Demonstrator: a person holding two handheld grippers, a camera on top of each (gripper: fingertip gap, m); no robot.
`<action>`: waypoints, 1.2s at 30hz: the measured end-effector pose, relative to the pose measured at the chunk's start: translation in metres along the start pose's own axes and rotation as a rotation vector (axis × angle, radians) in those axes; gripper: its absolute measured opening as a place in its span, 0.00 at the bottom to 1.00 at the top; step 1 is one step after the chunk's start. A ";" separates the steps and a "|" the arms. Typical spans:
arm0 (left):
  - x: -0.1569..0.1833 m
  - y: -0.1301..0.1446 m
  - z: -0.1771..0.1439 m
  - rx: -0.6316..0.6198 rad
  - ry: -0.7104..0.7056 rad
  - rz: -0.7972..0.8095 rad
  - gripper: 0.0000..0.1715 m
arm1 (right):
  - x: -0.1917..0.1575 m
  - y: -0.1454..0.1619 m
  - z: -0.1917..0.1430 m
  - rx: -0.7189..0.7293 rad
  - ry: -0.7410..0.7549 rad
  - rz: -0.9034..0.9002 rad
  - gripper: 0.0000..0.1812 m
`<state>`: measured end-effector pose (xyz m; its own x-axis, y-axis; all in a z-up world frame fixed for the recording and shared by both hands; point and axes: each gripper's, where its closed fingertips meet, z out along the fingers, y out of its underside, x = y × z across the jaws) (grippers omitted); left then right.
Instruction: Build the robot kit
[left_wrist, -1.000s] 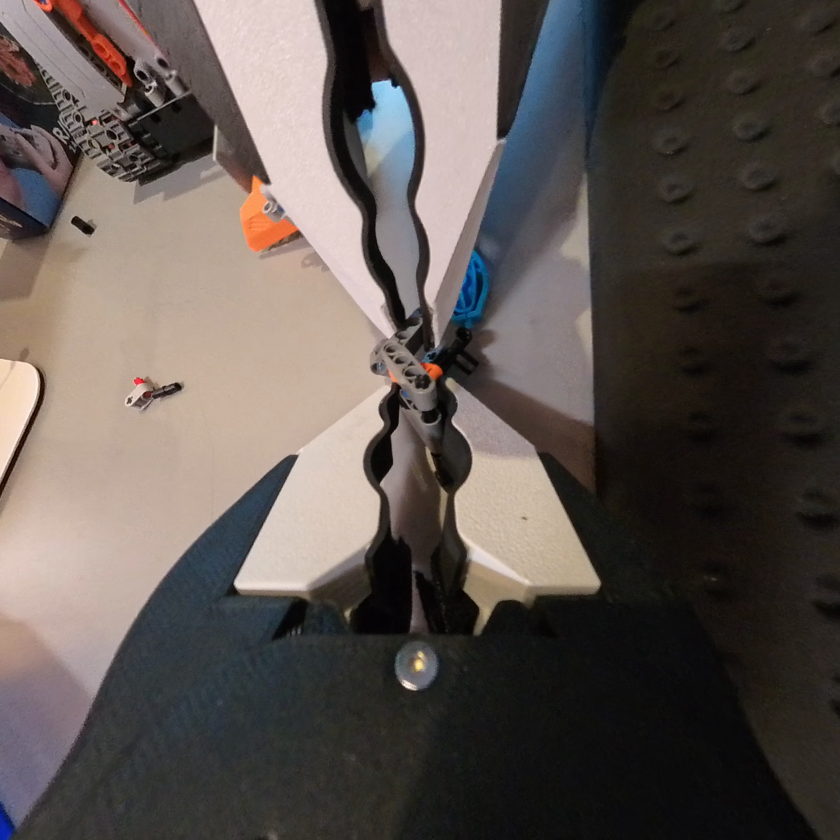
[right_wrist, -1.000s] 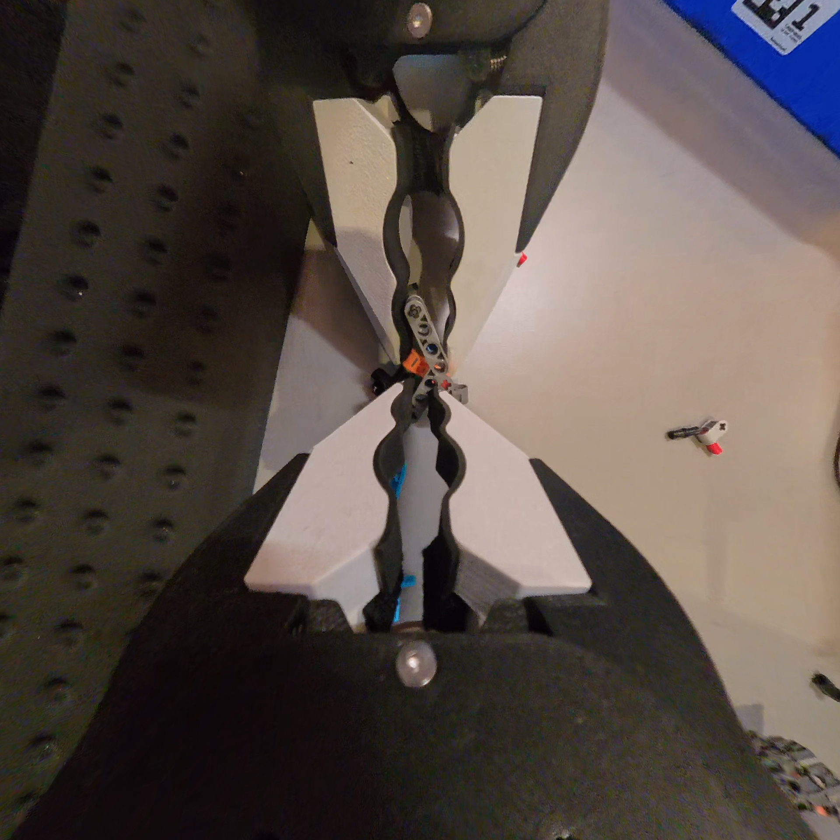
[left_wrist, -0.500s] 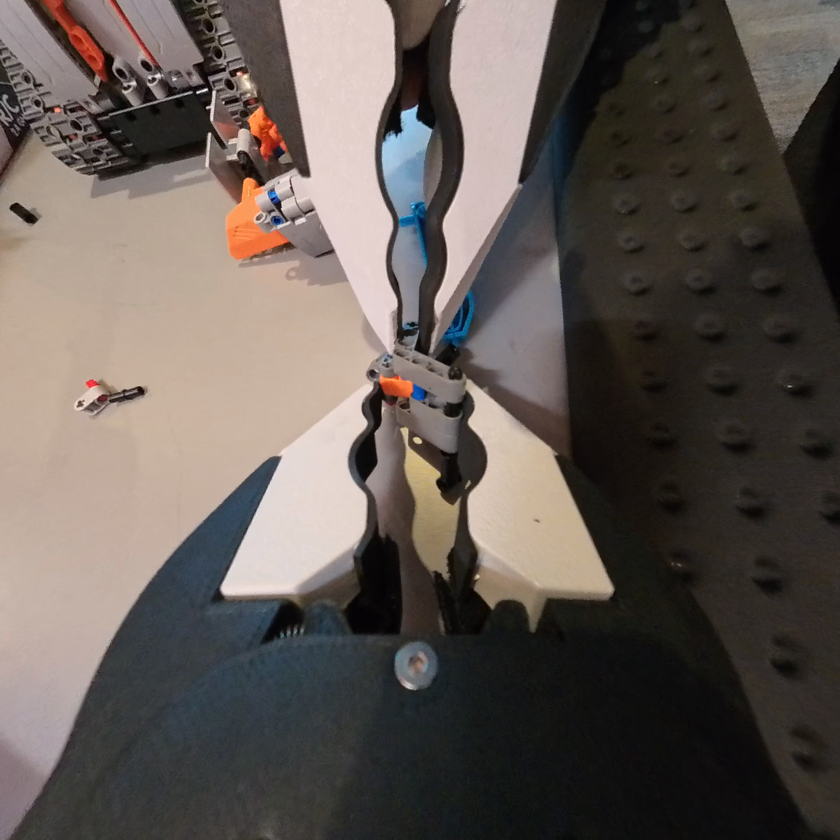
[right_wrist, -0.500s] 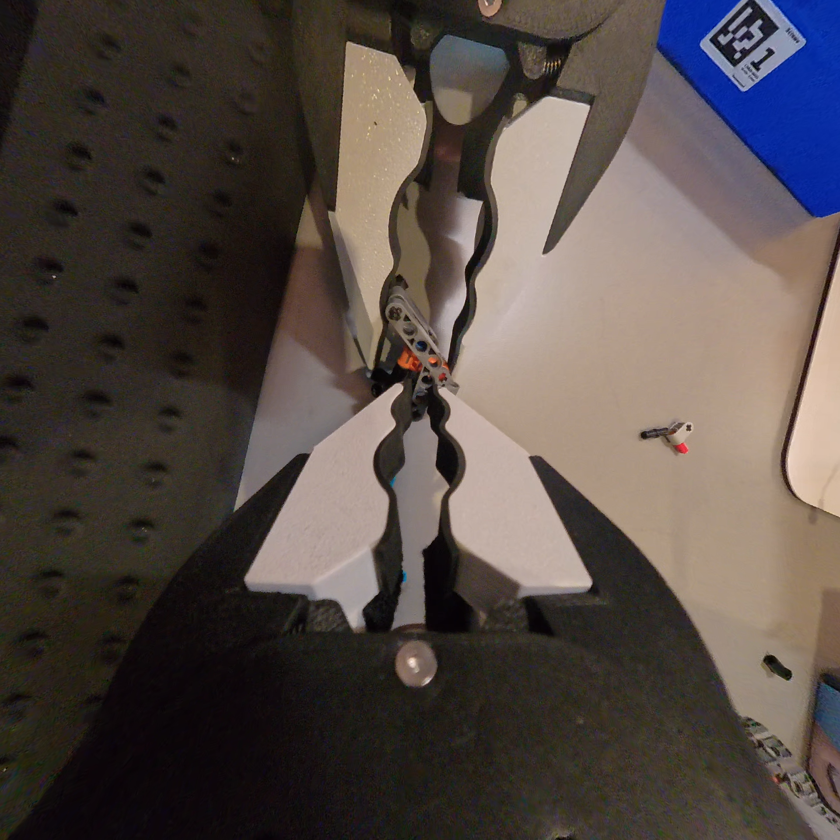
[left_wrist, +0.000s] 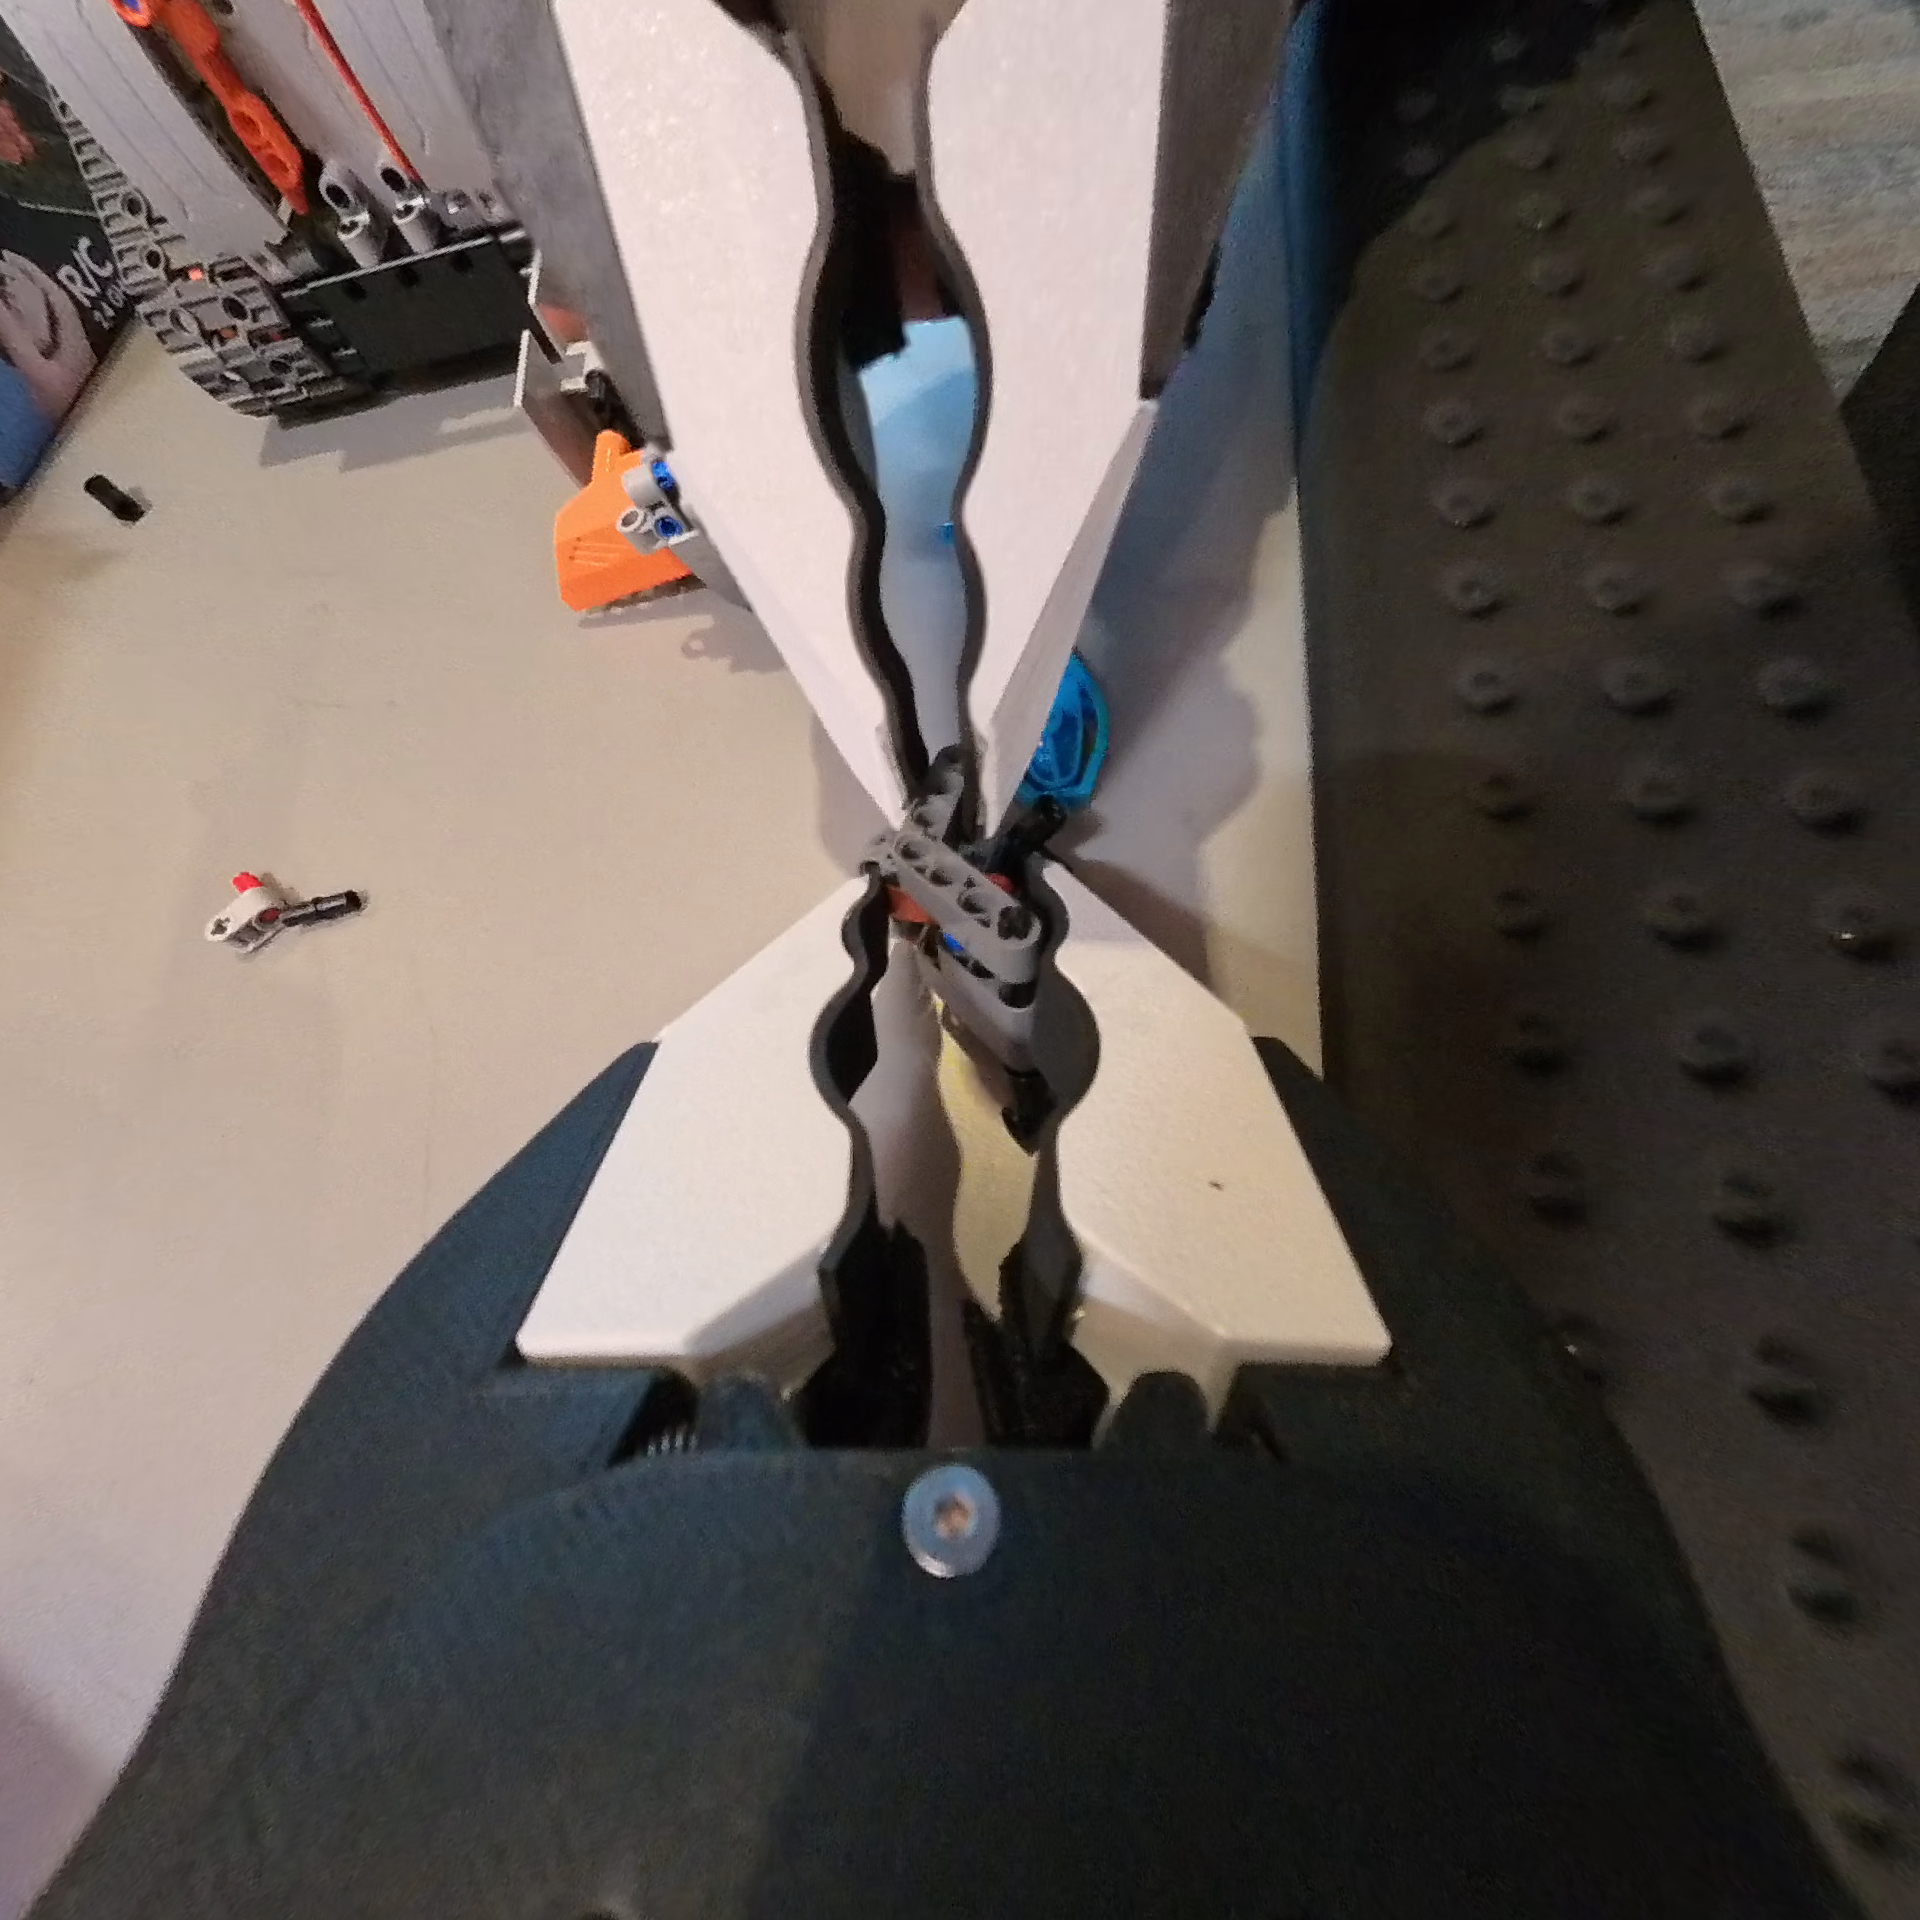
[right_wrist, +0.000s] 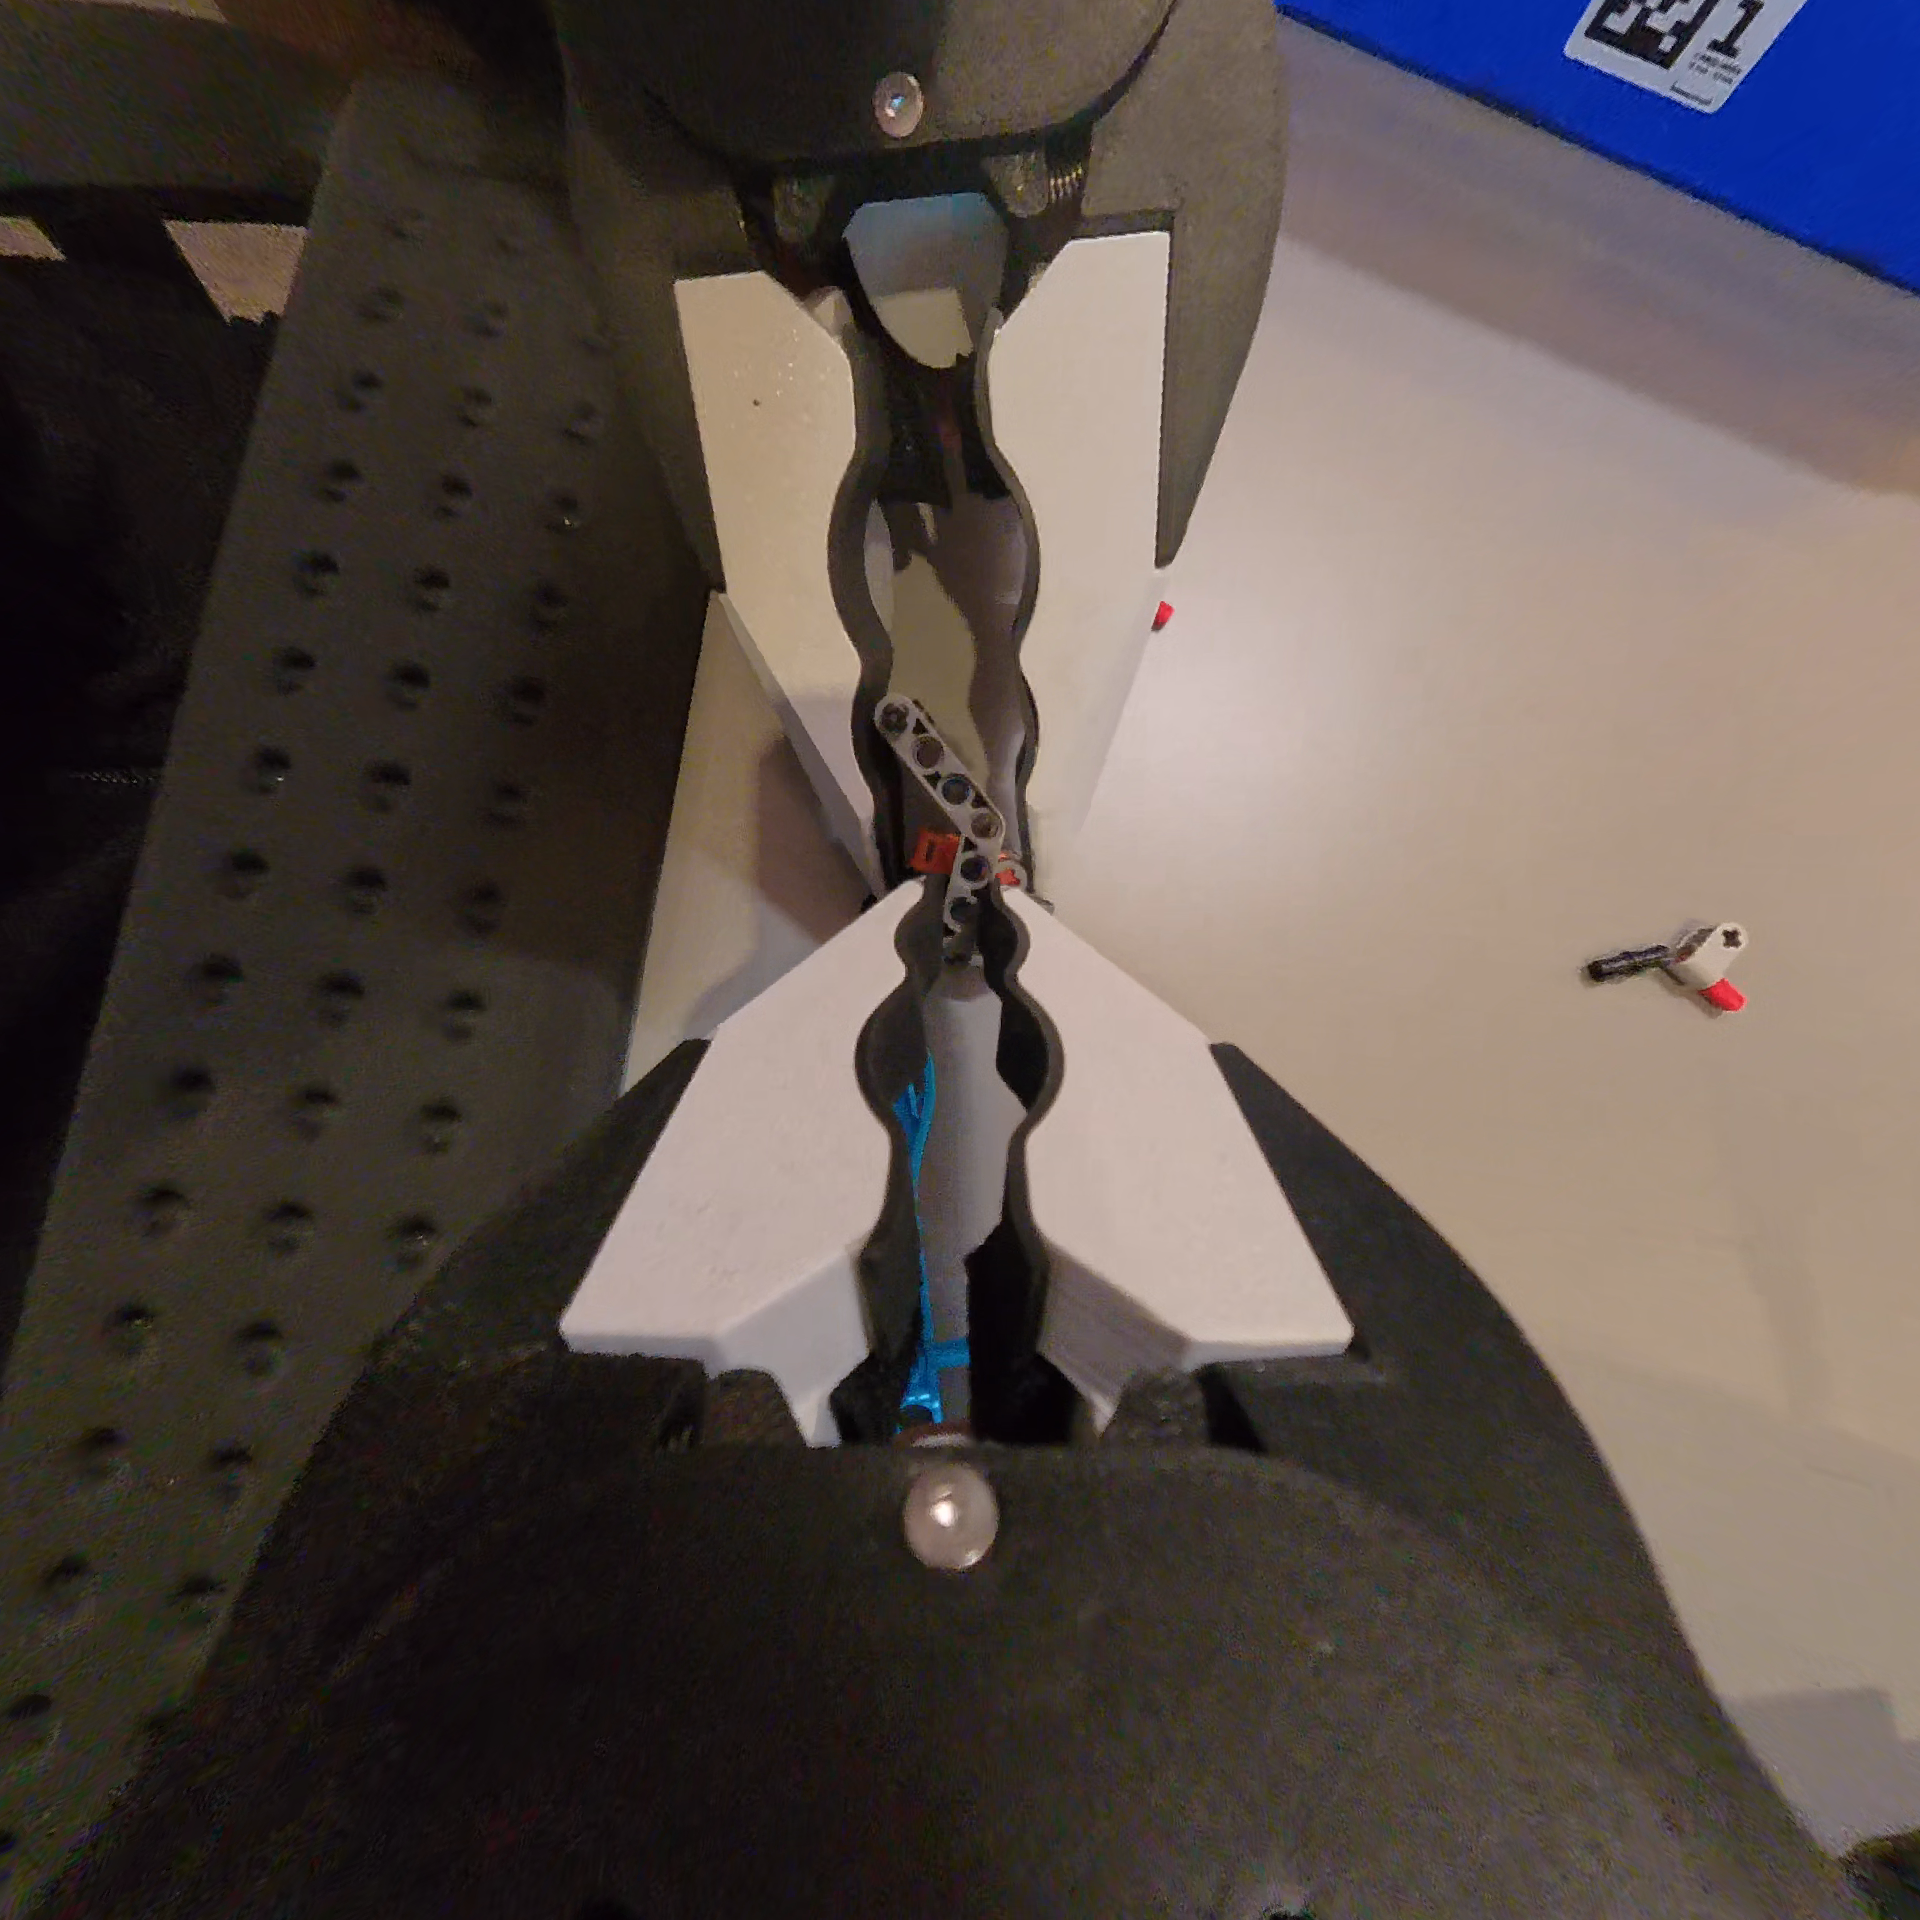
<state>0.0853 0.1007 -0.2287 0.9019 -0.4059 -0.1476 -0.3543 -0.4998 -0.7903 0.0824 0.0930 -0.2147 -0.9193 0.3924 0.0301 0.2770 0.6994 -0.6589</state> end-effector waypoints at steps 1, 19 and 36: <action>0.000 0.000 0.001 -0.005 -0.008 0.007 0.14 | 0.000 0.000 0.000 0.001 -0.006 0.003 0.03; -0.001 0.002 0.002 -0.015 0.038 -0.048 0.12 | 0.002 0.001 -0.004 0.026 -0.116 0.090 0.03; 0.001 0.008 0.006 -0.063 0.038 -0.027 0.11 | 0.001 0.009 0.004 -0.092 -0.116 -0.005 0.02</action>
<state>0.0852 0.1004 -0.2386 0.9015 -0.4203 -0.1031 -0.3463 -0.5577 -0.7543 0.0829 0.0972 -0.2233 -0.9455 0.3204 -0.0575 0.2916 0.7552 -0.5871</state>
